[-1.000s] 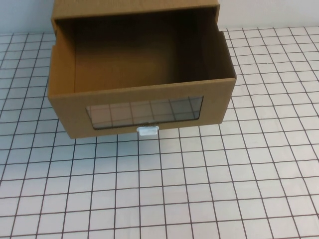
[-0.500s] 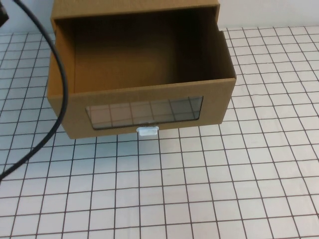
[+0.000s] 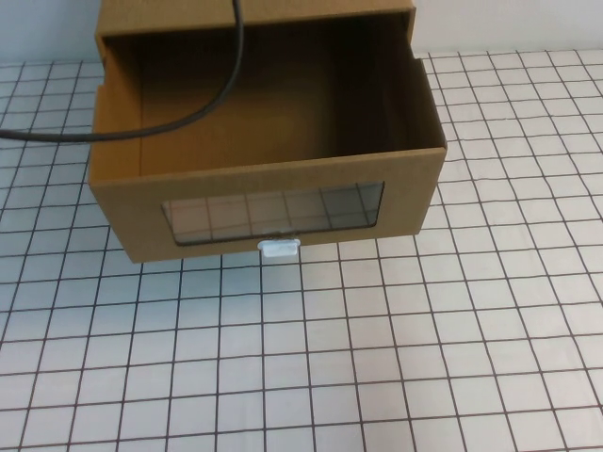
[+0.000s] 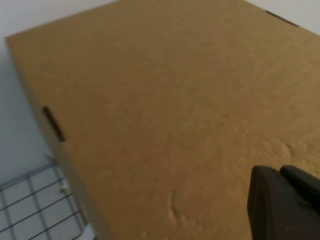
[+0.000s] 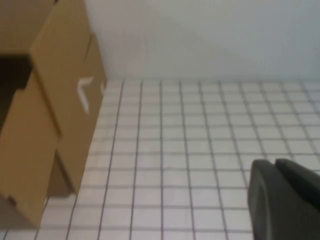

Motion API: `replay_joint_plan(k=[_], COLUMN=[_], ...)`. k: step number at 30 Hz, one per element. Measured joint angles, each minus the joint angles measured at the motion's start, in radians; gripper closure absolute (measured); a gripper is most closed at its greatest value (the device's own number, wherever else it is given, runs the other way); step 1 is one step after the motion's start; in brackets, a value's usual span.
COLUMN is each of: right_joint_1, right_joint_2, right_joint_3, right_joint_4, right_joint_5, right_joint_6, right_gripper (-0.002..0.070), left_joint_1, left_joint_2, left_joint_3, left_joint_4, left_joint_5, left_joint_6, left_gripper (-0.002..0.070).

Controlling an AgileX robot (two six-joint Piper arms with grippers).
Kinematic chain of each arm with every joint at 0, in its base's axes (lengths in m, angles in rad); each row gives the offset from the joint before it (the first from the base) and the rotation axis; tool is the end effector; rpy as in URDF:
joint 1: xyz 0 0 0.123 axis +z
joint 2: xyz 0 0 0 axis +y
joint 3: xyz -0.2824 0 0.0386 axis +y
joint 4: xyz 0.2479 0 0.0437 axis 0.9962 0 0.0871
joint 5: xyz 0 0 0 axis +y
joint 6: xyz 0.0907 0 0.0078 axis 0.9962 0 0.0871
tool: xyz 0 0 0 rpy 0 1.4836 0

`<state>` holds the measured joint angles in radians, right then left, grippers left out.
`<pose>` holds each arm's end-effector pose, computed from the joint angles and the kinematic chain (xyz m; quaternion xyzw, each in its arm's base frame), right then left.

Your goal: Close the shoe box

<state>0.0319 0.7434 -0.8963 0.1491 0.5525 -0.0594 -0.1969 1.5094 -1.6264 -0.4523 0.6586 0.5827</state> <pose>0.1427 0.0117 0.3959 -0.0086 0.8067 0.0608 0.5878 0.3315 -0.0910 0.4450 0.2422 0.7941 -0.1075 0.5469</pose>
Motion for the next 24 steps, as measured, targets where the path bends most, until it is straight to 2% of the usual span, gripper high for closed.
replay_joint_plan(k=[4, 11, 14, 21, 24], right_joint_1=[0.096, 0.287, 0.397, 0.645, 0.7], right_joint_2=[0.13, 0.359, 0.453, 0.653, 0.723], right_joint_3=[-0.08, -0.19, -0.198, -0.199, -0.199], right_joint_4=[0.138, 0.618, 0.727, 0.761, 0.771], right_joint_5=[0.124, 0.3, 0.288, 0.149, 0.066], right_joint_6=[-0.178, -0.65, -0.721, -0.766, -0.771], right_gripper=[0.0689, 0.0689, 0.0689, 0.0689, 0.0689], left_joint_1=[0.0, 0.0, 0.0, 0.0, 0.0], left_joint_2=[0.139, 0.303, 0.322, 0.333, 0.333], left_joint_3=[-0.138, -0.233, -0.244, -0.25, -0.25], left_joint_4=[-0.106, -0.162, -0.185, -0.207, -0.216], left_joint_5=[0.134, 0.18, 0.167, 0.167, 0.169], left_joint_6=[0.101, 0.122, 0.122, 0.122, 0.122], left_gripper=[0.0679, 0.0679, 0.0679, 0.0679, 0.0679])
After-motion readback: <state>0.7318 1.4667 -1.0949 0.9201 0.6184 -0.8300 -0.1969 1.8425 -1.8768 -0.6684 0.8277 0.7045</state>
